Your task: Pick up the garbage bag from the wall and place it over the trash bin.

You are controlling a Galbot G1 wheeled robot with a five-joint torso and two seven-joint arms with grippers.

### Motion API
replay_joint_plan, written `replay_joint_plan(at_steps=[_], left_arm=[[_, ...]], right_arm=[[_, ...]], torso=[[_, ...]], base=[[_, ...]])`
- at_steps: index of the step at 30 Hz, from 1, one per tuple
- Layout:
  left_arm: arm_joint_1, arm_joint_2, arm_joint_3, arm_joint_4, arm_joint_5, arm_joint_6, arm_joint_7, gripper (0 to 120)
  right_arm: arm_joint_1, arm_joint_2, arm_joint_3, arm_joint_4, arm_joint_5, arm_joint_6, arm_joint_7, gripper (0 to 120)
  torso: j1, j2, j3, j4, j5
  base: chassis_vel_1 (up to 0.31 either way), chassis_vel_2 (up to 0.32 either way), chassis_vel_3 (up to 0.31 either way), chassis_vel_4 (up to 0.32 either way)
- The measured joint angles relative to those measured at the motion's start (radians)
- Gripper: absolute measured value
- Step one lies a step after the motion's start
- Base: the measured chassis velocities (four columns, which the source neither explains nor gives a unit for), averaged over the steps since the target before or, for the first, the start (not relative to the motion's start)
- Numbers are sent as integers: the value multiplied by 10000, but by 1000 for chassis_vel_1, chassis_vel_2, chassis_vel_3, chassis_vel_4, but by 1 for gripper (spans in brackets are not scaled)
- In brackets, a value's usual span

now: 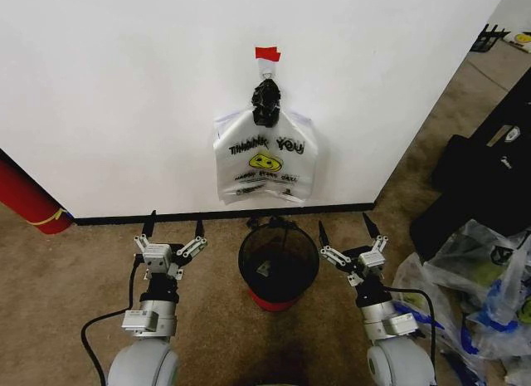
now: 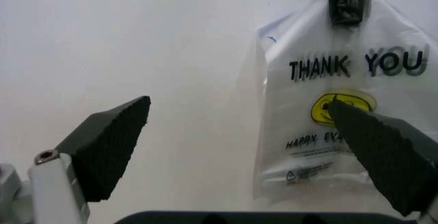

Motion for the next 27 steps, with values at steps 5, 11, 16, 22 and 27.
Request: replay_joint_plan(at_steps=[5, 11, 16, 22, 27], left_arm=[[45, 62, -54, -37, 4, -22, -5, 100], [99, 123, -96, -105, -8, -52, -28, 100], [102, 133, -82, -123, -6, -52, -30, 100], [130, 118, -45, -127, 29, -102, -31, 100], [150, 89, 18, -178, 35, -157, -27, 100]], right_arm=[[-14, 107, 11, 60, -155, -95, 358, 100], [-37, 157, -32, 90, -263, -148, 501, 100], [-49, 187, -19, 89, -432, -71, 529, 100], [-67, 180, -6, 114, -438, -53, 541, 100], [-38, 156, -5, 115, -435, -60, 538, 100]], torso=[[0, 0, 0, 0, 0], [0, 0, 0, 0, 0], [0, 0, 0, 0, 0], [0, 0, 0, 0, 0], [0, 0, 0, 0, 0]], base=[[0, 0, 0, 0], [0, 0, 0, 0], [0, 0, 0, 0], [0, 0, 0, 0], [0, 0, 0, 0]])
